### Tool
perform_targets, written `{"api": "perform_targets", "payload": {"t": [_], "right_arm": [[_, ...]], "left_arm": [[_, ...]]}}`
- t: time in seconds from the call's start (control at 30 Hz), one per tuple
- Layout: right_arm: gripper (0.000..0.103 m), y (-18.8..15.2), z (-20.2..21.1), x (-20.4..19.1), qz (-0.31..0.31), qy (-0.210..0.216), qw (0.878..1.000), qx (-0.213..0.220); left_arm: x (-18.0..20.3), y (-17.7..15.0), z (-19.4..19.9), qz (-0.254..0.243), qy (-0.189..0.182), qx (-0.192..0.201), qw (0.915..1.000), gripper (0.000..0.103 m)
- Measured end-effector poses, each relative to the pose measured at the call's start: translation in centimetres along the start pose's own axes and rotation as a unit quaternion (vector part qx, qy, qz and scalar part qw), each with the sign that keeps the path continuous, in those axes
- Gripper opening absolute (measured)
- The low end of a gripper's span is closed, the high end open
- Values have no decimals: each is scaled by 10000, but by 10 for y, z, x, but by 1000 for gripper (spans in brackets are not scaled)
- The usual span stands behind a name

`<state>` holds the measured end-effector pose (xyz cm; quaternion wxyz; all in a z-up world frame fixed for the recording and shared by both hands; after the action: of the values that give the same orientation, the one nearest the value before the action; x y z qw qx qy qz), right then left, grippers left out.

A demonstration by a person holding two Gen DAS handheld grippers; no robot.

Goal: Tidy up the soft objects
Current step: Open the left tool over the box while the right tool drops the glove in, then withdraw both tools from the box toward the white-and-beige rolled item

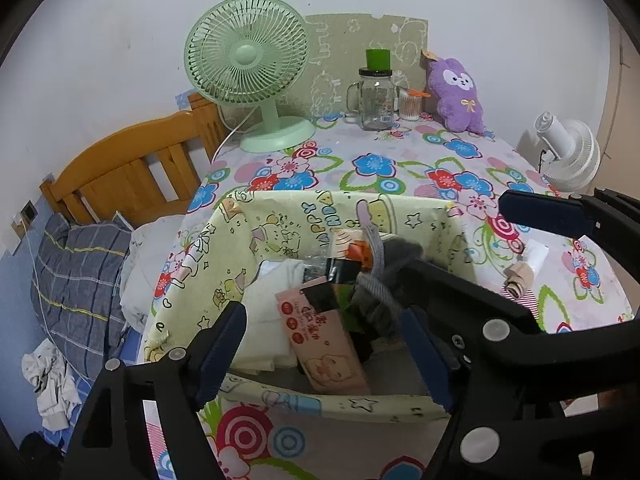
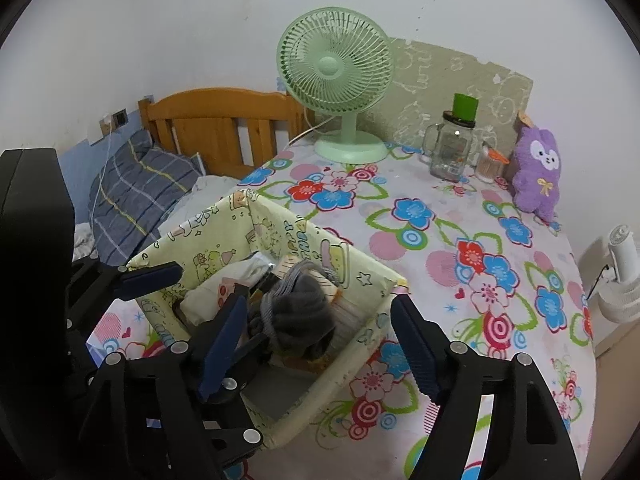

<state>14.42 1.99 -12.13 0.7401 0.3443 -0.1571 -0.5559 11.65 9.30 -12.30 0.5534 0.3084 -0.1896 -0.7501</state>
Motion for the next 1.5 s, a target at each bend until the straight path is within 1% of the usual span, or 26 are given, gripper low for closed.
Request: {"api": "perform_targets", "payload": {"t": [0.3,0.77,1.17,1.5], "right_arm": [[88,1,27,19,-180,-165,9993,278],[91,-1,67,56,-478,-420,9964,554],[93,-7,88,95,-737,-612,9929,700],[95,-12,95,128,-963,-694,9903,723]], "left_arm": [[22,12,19,-66,-20,253,9997,86],[57,31,42,-150,-108,553,9983,91],[95,46,47,-223,-286,672,9971,93],[126,60,43,-390,-376,759,9956,93]]}}
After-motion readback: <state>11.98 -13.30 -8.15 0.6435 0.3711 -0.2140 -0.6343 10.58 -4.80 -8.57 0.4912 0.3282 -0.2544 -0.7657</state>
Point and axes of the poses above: each gripper's, at about its wrist camera, not at the fingertips, and z roughly against the way its jaws point, x to its right, y to its top, the point moved 6 cm from there along -z, roughly the way its jaws point, and after that the axes turned 15 degrees about -z, right-handed, at the moved point
